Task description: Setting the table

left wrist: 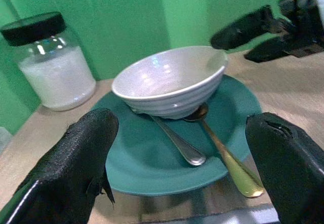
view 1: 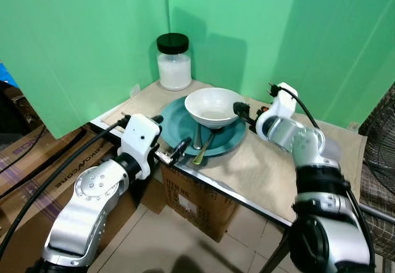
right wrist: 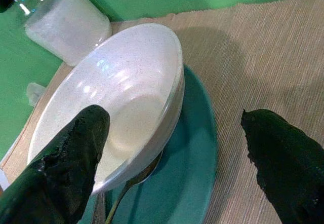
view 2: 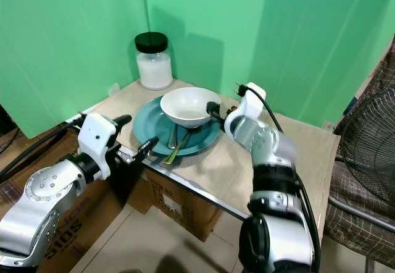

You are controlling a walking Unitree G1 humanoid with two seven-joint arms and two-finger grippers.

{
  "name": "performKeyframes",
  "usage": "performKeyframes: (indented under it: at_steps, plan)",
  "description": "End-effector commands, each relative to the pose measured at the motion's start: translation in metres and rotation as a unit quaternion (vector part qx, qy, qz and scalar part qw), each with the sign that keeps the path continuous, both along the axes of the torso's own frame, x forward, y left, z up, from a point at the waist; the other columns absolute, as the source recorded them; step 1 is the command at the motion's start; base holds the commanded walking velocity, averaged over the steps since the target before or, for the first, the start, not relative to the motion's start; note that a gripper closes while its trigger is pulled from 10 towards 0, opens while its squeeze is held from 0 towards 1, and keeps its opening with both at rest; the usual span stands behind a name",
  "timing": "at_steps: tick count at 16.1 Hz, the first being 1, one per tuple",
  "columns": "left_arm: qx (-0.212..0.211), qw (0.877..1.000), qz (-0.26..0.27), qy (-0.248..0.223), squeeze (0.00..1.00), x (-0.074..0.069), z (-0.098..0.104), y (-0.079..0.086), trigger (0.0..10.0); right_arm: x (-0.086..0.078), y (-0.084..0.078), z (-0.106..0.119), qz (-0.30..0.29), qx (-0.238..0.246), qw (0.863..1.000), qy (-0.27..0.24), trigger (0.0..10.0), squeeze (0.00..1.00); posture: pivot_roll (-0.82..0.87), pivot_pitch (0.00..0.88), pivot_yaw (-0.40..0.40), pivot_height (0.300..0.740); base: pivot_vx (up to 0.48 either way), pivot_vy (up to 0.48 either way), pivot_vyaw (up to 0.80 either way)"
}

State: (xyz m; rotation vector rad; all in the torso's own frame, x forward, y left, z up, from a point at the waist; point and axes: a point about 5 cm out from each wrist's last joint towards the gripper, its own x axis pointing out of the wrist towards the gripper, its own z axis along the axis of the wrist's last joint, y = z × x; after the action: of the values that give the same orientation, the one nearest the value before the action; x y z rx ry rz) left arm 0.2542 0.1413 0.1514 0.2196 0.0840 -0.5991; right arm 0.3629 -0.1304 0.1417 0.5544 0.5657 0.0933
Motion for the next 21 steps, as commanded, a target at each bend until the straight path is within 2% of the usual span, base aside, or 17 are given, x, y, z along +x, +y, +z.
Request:
performKeyframes:
  at_steps: [1,2,3,4,5,6,7,21]
  plan:
    - [0.004,1.000,-0.007,-0.002,0.00,-0.002,0.002,0.000,10.0,0.005,0.003,0.001,-0.008,0.012,1.000,0.010,10.0,0.00,0.10,0.000,0.003,0.740,0.000,0.000,0.00]
    - [0.004,1.000,-0.007,-0.002,0.00,-0.002,0.002,0.000,10.0,0.008,0.006,0.001,-0.008,0.015,1.000,0.010,10.0,0.00,0.10,0.000,0.000,0.740,0.000,0.000,0.00]
    - [0.005,1.000,-0.007,-0.001,0.00,-0.003,0.002,0.000,10.0,0.009,0.010,0.002,-0.007,0.037,0.999,0.011,8.0,0.00,0.10,0.000,0.001,0.740,0.000,0.000,0.00]
    - [0.006,1.000,-0.008,-0.001,0.00,-0.003,0.002,0.001,10.0,0.011,0.017,0.003,-0.003,0.051,0.999,0.011,4.7,0.00,0.10,0.000,-0.001,0.740,0.000,0.000,0.00]
    - [0.006,1.000,-0.008,-0.001,0.00,-0.003,0.002,0.001,10.0,0.013,0.020,0.003,0.000,0.057,0.998,0.012,4.7,0.00,0.10,0.000,-0.001,0.740,0.000,0.000,0.00]
    - [0.006,1.000,-0.007,-0.001,0.00,-0.003,0.002,0.001,10.0,0.014,0.022,0.003,-0.002,0.059,0.998,0.014,0.4,0.00,0.10,0.000,-0.003,0.740,0.000,0.000,0.00]
    - [0.006,1.000,-0.007,-0.001,0.00,-0.003,0.002,0.001,10.0,0.014,0.025,0.002,0.001,0.062,0.998,0.014,0.0,0.00,0.10,0.000,-0.003,0.740,0.000,0.000,0.00]
    - [0.007,1.000,-0.008,-0.004,0.00,-0.001,0.003,-0.002,10.0,0.020,0.024,0.002,0.008,0.056,0.998,0.006,0.0,0.00,0.10,0.000,-0.005,0.740,0.000,0.000,0.00]
